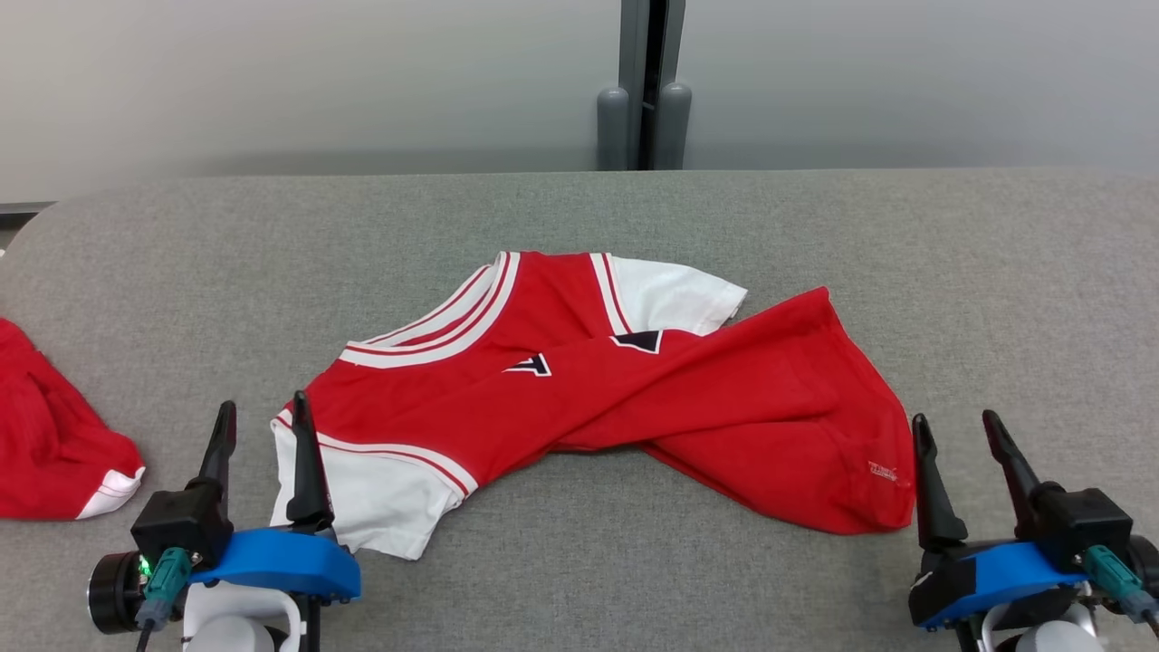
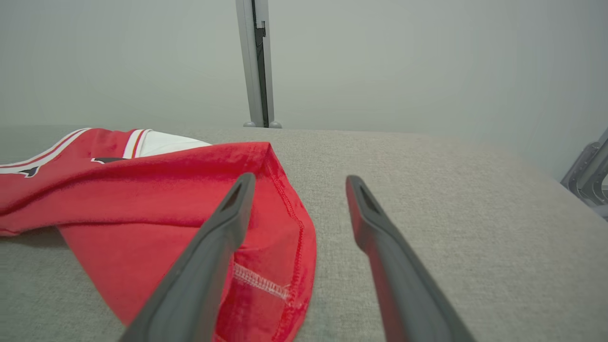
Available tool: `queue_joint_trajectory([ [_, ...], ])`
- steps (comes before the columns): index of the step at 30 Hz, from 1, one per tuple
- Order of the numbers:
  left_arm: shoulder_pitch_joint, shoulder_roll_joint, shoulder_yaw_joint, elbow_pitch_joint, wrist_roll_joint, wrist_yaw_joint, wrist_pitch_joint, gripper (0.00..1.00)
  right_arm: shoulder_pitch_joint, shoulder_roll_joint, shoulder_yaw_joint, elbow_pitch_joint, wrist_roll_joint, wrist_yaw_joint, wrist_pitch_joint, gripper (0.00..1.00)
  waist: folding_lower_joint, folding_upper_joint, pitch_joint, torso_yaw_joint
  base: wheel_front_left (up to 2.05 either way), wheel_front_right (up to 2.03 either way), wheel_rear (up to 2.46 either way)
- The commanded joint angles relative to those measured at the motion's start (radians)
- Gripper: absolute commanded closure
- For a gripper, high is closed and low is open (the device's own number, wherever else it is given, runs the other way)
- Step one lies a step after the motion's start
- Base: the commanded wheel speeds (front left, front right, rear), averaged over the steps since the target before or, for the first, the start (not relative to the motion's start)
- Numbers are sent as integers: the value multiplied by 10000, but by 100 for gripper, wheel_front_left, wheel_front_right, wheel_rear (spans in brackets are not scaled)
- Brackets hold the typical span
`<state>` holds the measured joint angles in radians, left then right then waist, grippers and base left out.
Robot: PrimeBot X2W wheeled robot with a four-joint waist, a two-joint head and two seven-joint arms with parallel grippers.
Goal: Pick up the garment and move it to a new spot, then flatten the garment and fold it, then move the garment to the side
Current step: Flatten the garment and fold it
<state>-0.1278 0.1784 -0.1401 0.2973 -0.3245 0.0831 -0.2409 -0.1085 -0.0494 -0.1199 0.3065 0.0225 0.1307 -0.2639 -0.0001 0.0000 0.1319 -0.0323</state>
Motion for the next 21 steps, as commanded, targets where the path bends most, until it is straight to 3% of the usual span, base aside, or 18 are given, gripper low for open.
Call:
queue_joint_trajectory([
  [1,-47,-39,-44,-113,87,44,-75,0,-128,-19,125,117,137,1,-9,0,1,0,-7,16,0,0,0],
  [6,80,-201,-370,-36,105,-77,-18,0,-617,-22,1022,1173,994,1,68,0,1,0,79,102,0,0,0],
  [12,-10,-441,-695,198,99,-144,-56,0,-1700,-22,1747,2584,1760,1,1102,0,1,0,300,369,0,0,0],
  [21,-244,-534,-821,451,78,-171,-127,0,-2691,-17,1684,3856,1996,1,2088,0,1,0,551,760,0,0,0],
])
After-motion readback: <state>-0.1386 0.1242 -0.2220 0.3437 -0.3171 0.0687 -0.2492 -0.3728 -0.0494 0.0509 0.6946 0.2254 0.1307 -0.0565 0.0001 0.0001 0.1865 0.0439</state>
